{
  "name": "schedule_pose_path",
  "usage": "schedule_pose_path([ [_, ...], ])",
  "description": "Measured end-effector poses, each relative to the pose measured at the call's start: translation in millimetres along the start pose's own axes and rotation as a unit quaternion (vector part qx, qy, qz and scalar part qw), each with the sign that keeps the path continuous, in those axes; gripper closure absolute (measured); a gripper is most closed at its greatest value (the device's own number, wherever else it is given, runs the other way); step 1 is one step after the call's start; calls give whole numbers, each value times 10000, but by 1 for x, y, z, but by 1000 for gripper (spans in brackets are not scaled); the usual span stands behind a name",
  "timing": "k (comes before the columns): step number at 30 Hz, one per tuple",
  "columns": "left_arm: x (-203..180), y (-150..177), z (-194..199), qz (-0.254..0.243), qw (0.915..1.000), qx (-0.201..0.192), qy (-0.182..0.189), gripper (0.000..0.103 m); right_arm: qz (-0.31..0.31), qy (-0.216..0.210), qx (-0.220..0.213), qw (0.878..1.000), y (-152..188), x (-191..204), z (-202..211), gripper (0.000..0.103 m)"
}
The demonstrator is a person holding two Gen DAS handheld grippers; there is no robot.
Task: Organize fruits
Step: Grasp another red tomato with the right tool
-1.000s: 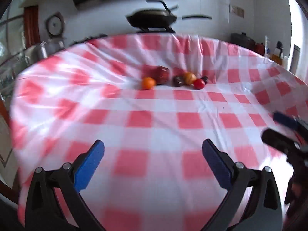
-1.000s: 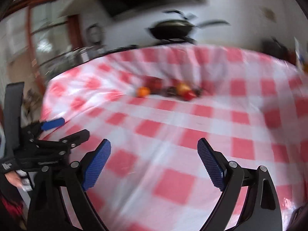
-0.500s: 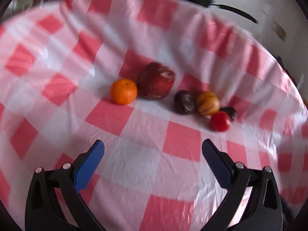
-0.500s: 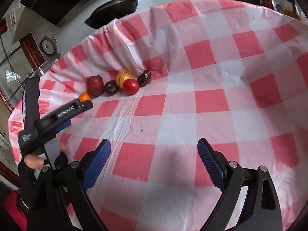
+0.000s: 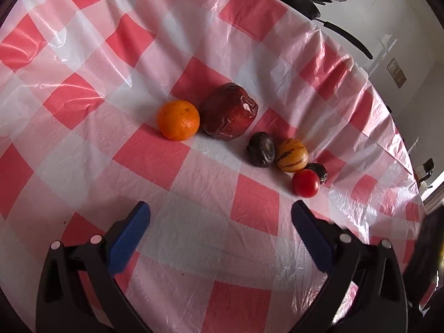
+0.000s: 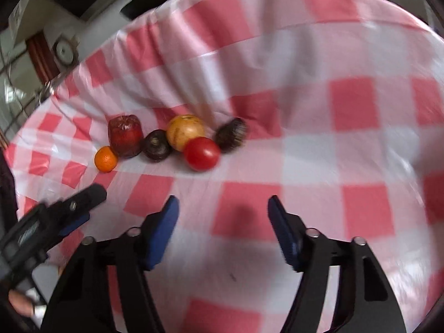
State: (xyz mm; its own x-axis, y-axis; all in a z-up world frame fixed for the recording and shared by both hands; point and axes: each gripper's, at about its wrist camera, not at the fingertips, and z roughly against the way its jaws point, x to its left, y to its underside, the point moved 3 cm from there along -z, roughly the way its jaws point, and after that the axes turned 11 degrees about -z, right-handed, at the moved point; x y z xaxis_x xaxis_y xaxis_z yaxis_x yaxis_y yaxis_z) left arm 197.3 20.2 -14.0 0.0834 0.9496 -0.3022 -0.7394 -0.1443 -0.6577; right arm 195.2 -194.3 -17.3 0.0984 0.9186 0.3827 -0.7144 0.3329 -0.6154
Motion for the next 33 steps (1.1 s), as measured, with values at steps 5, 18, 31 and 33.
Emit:
schedule_pose_path([
  [5, 2, 1, 0, 43, 10000, -15, 63, 2, 154, 110, 127, 9997, -19, 21, -32, 54],
  [18, 2, -1, 0, 58, 10000, -24, 42, 2, 407, 546, 112, 9976, -33, 34, -54, 64],
  [31, 16, -7, 15, -44, 9990, -335, -286, 2, -1432, -448, -503, 9874, -33, -36, -14, 64],
  [33, 19, -9, 14, -62, 9988, -295, -373, 3, -1459, -536, -561, 9862, -30, -38, -9, 64],
])
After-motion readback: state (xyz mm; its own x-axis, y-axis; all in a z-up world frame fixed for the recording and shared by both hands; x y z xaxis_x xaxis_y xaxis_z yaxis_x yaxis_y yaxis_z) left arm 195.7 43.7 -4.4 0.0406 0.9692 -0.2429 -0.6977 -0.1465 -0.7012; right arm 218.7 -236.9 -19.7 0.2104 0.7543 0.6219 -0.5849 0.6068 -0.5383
